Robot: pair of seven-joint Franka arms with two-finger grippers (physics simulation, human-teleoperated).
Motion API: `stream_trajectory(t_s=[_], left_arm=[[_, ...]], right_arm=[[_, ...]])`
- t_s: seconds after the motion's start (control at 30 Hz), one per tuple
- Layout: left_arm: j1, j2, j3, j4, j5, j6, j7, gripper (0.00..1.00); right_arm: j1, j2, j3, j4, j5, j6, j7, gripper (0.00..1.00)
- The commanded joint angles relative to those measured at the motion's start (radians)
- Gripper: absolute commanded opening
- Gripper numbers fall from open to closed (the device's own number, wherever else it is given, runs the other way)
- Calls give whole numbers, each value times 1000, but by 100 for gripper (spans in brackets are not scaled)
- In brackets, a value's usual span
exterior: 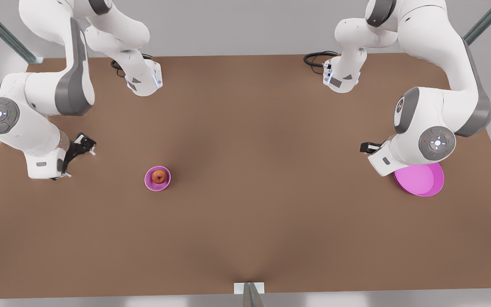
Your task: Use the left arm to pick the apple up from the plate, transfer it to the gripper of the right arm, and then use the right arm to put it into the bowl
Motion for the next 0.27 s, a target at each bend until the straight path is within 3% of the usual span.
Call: stream_trajectory(t_s=[0.0,0.23], left_arm=[[0,-1,0,0,1,0,8,100],[0,-1,-2,0,1,1,7,100]], right_arm=[[-6,-35,4,-8,26,-197,915,100],[-11,-40,4,-8,26,-197,915,100]])
